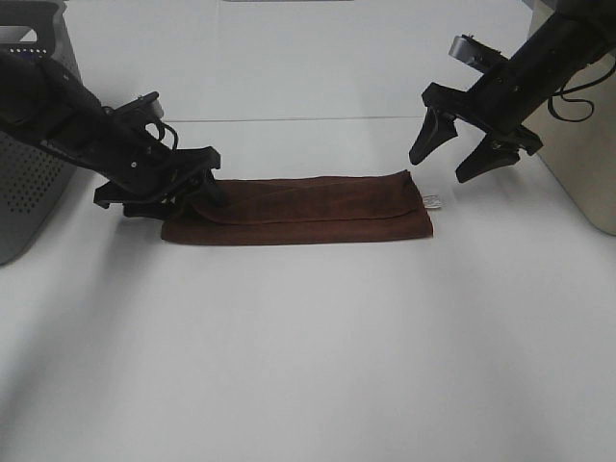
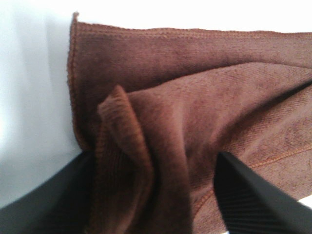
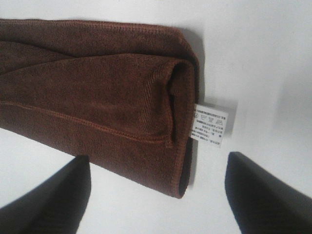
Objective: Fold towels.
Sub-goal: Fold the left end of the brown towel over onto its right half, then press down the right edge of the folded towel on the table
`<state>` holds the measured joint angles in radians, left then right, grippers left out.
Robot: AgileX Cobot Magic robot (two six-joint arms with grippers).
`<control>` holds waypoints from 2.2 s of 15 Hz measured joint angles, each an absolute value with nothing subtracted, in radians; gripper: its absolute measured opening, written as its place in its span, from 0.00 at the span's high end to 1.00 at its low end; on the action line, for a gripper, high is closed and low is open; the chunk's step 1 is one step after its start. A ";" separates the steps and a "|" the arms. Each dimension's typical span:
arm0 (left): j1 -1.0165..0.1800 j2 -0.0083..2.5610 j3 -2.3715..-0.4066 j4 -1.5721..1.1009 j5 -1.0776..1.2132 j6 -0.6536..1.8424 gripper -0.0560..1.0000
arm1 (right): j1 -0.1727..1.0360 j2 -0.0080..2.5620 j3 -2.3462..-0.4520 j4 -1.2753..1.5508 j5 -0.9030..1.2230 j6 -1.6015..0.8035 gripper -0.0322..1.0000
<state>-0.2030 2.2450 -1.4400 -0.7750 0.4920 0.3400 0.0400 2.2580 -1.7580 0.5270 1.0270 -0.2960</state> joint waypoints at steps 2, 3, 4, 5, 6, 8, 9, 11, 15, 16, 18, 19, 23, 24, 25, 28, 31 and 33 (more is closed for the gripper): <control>-0.203 2.261 -1.450 -0.775 0.507 0.321 0.58 | 0.040 2.258 -1.758 0.527 1.027 -0.296 0.27; -0.202 2.262 -1.450 -0.773 0.511 0.318 0.74 | 0.040 2.258 -1.758 0.527 1.027 -0.296 0.27; -0.202 2.263 -1.450 -0.761 0.521 0.314 0.87 | 0.040 2.258 -1.758 0.527 1.027 -0.296 0.27; -0.201 2.263 -1.450 -0.751 0.524 0.307 0.92 | 0.040 2.258 -1.758 0.527 1.027 -0.296 0.27; -0.201 2.263 -1.451 -0.736 0.533 0.300 0.92 | 0.040 2.258 -1.758 0.527 1.026 -0.296 0.27; -0.192 2.247 -1.451 -0.684 0.570 0.280 0.92 | 0.040 2.258 -1.758 0.527 1.026 -0.296 0.27; -0.181 2.219 -1.451 -0.635 0.591 0.251 0.92 | 0.040 2.258 -1.758 0.527 1.025 -0.296 0.27; -0.146 2.140 -1.472 -0.490 0.658 0.144 0.92 | 0.040 2.258 -1.758 0.527 1.019 -0.296 0.27; -0.164 2.084 -1.628 -0.391 0.886 0.038 0.92 | 0.040 2.258 -1.758 0.527 1.019 -0.296 0.27; -0.188 2.089 -1.652 -0.440 0.896 0.040 0.92 | 0.040 2.258 -1.758 0.528 1.019 -0.296 0.27; -0.247 2.123 -1.705 -0.532 0.891 0.042 0.92 | 0.040 2.258 -1.758 0.529 1.022 -0.296 0.27; -0.273 2.155 -1.731 -0.562 0.889 0.040 0.92 | 0.040 2.258 -1.758 0.529 1.026 -0.296 0.27; -0.375 2.358 -1.906 -0.619 0.867 -0.080 0.73 | 0.040 2.258 -1.758 0.538 1.034 -0.296 0.27; -0.391 2.383 -1.936 -0.638 0.860 -0.090 0.61 | 0.040 2.258 -1.758 0.541 1.035 -0.296 0.27; -0.408 2.396 -1.952 -0.668 0.845 -0.093 0.47 | 0.040 2.258 -1.758 0.547 1.035 -0.296 0.27; -0.434 2.396 -1.957 -0.749 0.788 -0.075 0.31 | 0.040 2.258 -1.758 0.582 1.038 -0.296 0.27; -0.421 2.370 -1.960 -0.742 0.783 0.038 0.29 | 0.043 2.258 -1.758 0.699 1.074 -0.340 0.27; -0.340 2.318 -1.962 -0.657 0.782 0.081 0.30 | 0.095 2.258 -1.758 0.813 1.103 -0.422 0.27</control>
